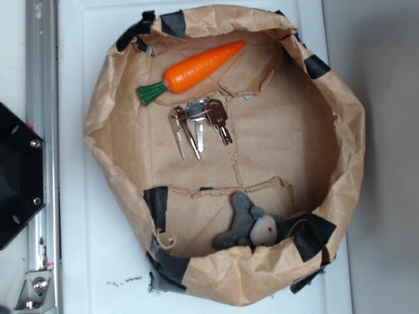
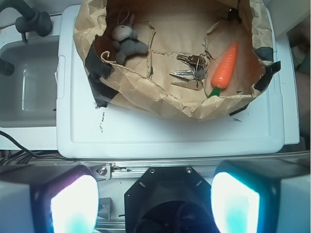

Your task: Grab the silver keys.

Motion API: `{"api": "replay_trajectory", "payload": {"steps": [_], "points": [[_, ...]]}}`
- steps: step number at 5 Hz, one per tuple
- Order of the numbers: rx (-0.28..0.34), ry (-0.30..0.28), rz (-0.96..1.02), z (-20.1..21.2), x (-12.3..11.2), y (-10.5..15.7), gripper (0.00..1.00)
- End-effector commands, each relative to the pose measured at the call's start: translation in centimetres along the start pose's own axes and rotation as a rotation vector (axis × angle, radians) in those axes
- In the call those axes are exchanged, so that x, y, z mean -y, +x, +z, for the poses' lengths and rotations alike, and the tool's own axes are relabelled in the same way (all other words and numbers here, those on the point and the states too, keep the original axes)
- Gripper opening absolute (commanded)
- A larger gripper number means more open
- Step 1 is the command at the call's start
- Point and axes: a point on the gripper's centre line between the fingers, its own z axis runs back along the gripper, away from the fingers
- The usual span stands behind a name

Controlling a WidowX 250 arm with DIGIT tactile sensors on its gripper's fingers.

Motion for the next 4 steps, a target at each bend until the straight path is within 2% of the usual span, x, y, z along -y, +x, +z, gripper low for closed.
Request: {"api": "replay_trajectory", "payload": {"steps": [1, 2, 3, 4], "points": [[0.0, 0.0, 0.0, 0.0, 0.0, 0.0, 1.0], [0.06, 0.035, 0.062, -1.8, 0.9, 4.1, 1.0], [0.089, 0.072, 0.126, -3.5, 0.5, 7.0, 1.0], [0.103, 0.113, 0.178, -5.7, -1.1, 9.7, 1.0]]}}
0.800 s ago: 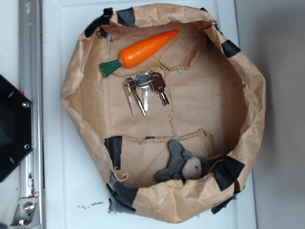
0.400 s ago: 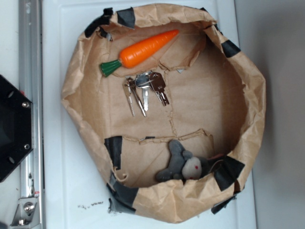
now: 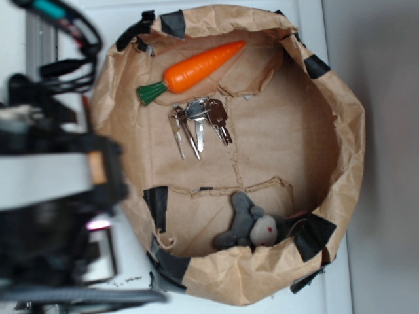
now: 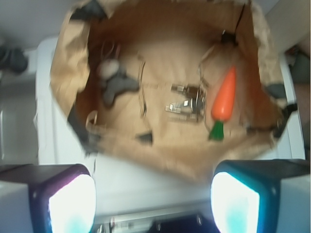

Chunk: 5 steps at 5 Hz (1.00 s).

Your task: Grab the silver keys.

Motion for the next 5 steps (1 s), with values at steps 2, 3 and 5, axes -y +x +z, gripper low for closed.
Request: {"api": "replay_trajectory", "payload": {"steps": [2, 3, 5], "points": [[0.027, 0.135, 0.081, -7.5, -5.1, 5.0, 1.0], [-0.004, 0.117, 0.044, -10.2, -5.5, 4.7, 1.0], [-0.004, 0.117, 0.044, -10.2, -5.5, 4.7, 1.0]]}}
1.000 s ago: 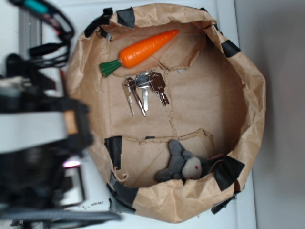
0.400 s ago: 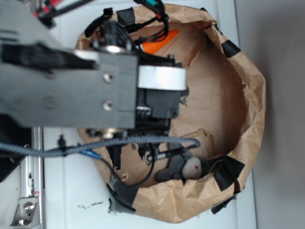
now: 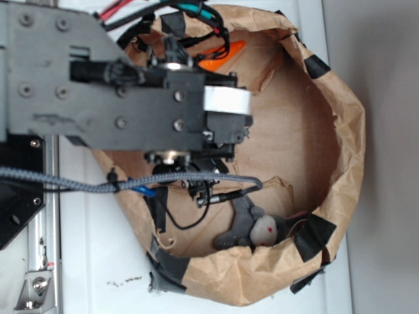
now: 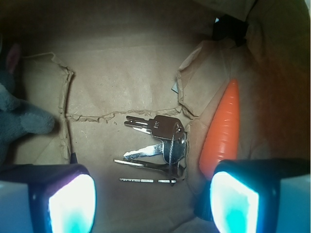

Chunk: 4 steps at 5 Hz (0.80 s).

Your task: Grab the silver keys.

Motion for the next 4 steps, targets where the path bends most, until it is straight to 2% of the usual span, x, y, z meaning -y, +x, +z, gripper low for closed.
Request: {"api": "replay_trajectory", "payload": {"steps": [1, 3, 4], "points": [[0.028, 0.001, 0.024, 0.7, -1.0, 0.6, 1.0], [0.028, 0.001, 0.024, 0.7, -1.0, 0.6, 1.0], [0.079, -0.001, 0.007, -2.0, -1.2, 0.6, 1.0]]}}
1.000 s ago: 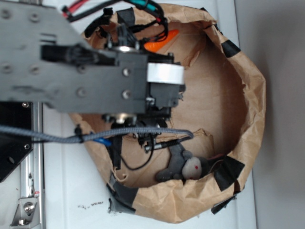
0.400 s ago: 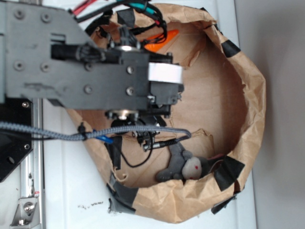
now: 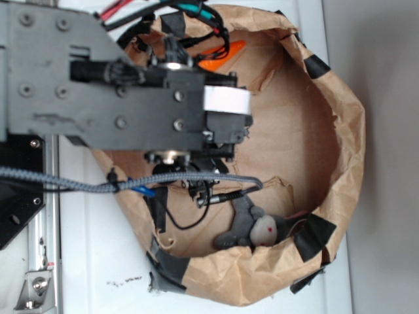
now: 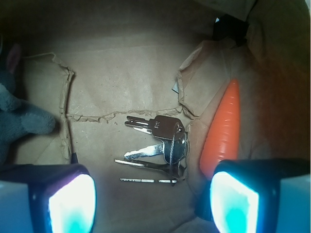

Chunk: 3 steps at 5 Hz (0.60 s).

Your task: Grab the silver keys.

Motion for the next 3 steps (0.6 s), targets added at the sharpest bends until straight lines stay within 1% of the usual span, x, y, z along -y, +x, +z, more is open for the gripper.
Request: {"api": "replay_trajectory", "payload": {"steps": [1, 3], "points": [[0.031, -0.027, -0.039, -3.54, -0.87, 0.89, 1.0], [0.046, -0.028, -0.026, -4.51, -0.3, 1.57, 1.0]]}}
